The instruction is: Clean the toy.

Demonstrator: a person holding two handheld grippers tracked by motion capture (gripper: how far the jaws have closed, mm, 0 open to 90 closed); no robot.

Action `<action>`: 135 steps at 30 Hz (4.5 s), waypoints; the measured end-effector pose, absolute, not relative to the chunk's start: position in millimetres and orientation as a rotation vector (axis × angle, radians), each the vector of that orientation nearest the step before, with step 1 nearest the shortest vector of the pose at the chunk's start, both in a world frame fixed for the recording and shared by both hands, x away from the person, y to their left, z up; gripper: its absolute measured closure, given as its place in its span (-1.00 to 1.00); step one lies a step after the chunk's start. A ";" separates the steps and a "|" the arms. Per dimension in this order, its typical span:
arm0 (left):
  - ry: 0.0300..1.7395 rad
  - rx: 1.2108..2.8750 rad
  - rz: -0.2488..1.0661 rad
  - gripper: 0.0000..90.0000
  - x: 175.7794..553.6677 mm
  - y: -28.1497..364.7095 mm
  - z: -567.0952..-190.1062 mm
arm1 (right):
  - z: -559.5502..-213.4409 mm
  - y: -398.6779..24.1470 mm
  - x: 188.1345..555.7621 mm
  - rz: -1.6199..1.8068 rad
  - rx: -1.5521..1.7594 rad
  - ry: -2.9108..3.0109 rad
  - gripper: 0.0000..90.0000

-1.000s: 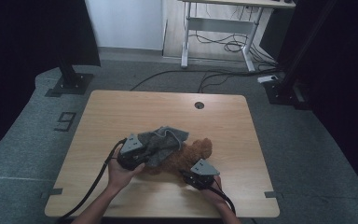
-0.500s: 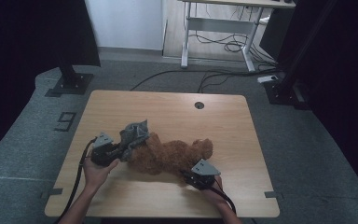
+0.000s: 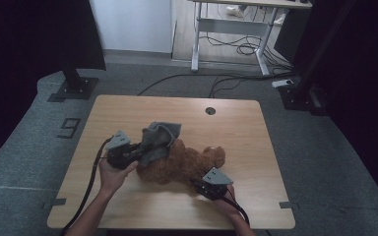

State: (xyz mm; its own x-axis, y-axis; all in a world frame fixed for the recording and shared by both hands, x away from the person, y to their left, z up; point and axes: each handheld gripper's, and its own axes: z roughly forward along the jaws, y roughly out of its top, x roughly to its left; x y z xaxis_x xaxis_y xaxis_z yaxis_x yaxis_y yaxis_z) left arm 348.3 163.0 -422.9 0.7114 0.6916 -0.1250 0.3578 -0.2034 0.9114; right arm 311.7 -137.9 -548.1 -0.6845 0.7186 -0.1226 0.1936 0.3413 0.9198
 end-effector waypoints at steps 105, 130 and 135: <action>0.871 1.814 0.480 0.76 365.3 158.3 -499.2 | -541.1 -133.8 366.5 1.236 0.935 1.973 0.17; 0.763 1.904 0.434 0.74 301.8 167.3 -508.4 | -527.2 -210.8 300.0 1.505 1.060 2.009 -0.61; 0.766 1.917 0.426 0.74 297.4 166.6 -508.6 | -515.6 -218.1 292.6 1.557 1.038 1.977 -0.50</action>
State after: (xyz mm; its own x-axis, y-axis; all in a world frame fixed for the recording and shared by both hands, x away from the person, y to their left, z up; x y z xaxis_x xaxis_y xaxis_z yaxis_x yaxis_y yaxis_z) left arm 297.4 166.6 -508.6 0.7384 0.6735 -0.0344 0.3259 -0.3118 0.8925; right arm 292.6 -218.1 -515.6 -0.6349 0.7630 0.1213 0.2969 0.0960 0.9501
